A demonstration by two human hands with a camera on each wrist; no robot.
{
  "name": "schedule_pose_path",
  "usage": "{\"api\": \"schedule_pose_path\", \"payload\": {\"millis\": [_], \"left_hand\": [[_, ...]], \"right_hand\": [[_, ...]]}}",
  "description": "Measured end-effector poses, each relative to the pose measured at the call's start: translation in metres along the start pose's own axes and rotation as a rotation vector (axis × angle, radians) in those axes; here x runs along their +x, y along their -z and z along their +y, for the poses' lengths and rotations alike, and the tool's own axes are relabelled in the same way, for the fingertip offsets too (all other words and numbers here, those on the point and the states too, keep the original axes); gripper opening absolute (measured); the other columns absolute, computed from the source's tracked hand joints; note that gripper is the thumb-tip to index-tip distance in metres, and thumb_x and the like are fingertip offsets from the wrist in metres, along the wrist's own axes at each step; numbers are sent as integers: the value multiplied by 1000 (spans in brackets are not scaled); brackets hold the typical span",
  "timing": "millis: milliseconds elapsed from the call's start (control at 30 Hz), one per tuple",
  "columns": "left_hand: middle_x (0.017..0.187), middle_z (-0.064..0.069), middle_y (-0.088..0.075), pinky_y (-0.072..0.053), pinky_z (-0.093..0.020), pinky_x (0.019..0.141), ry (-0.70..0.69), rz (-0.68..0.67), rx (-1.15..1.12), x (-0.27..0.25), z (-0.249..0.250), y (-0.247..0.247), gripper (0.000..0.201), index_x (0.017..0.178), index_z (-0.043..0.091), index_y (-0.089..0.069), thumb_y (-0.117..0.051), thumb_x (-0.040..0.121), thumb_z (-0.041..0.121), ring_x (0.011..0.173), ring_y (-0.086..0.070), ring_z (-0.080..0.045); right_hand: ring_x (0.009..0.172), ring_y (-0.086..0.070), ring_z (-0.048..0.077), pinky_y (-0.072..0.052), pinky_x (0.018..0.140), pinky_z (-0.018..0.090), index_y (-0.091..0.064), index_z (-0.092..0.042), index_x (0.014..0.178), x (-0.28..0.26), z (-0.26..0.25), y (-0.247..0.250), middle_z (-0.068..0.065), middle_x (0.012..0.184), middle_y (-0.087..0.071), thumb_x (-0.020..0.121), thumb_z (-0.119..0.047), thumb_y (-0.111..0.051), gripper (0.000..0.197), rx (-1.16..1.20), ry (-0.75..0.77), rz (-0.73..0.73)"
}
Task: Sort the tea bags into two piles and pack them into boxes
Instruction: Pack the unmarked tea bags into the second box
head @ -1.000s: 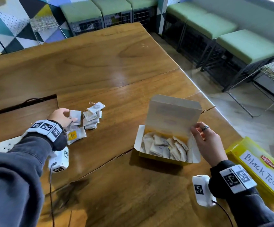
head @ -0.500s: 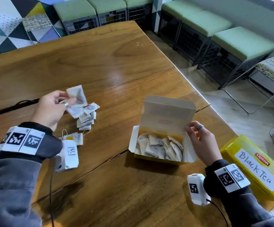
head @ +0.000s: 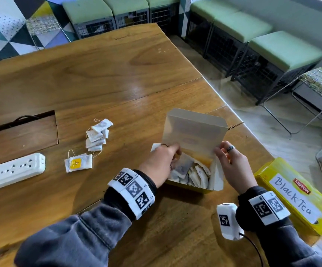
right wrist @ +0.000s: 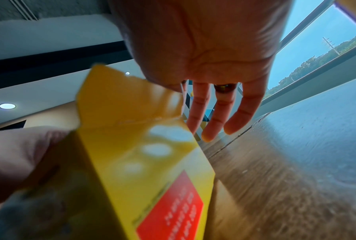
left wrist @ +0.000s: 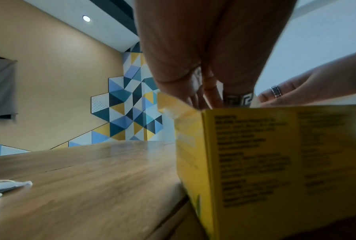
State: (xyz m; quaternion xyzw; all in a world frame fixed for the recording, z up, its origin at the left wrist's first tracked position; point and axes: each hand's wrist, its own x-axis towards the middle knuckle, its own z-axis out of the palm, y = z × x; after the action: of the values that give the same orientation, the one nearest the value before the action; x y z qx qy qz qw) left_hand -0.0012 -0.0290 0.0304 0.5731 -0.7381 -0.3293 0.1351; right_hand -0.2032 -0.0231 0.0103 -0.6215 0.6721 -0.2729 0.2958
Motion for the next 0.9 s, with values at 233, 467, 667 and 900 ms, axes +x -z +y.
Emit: {"api": "schedule_pose_path", "payload": {"millis": [233,467,667,900], "left_hand": [[108,7,-64,-2,-40,106,-108,-122,450,-10,-6,5,24,108,32,-57,-43,93,45,118,-47,-14],[85,19,-65,-39,-28,94,-87,362,-77,-49,-52,48,14,95,30,-67,-58,87,35,86,-56,2],[109,-6,-59,-43,-33,86,411,477,-47,-63,-157,99,29,111,15,-58,-57,85,2,102,-57,-25],[116,-8,-54,-39,-29,91,527,140,79,-59,-200,102,58,126,16,-52,-75,74,23,108,-51,-23]], "right_hand": [[67,-48,0,-36,56,14,-51,-18,93,-1,-5,5,0,82,-56,96,-23,-47,7,-37,-39,5],[89,-55,26,-46,82,38,-54,-21,113,-5,-32,26,4,99,-56,89,-46,-50,35,-123,75,328],[88,-54,9,-43,74,22,-55,-28,105,-15,-147,-14,-10,97,-52,91,-36,-52,16,90,293,43],[104,-51,17,-42,100,36,-53,-15,117,26,-209,-164,13,123,-53,90,-26,-55,30,129,49,-449]]}}
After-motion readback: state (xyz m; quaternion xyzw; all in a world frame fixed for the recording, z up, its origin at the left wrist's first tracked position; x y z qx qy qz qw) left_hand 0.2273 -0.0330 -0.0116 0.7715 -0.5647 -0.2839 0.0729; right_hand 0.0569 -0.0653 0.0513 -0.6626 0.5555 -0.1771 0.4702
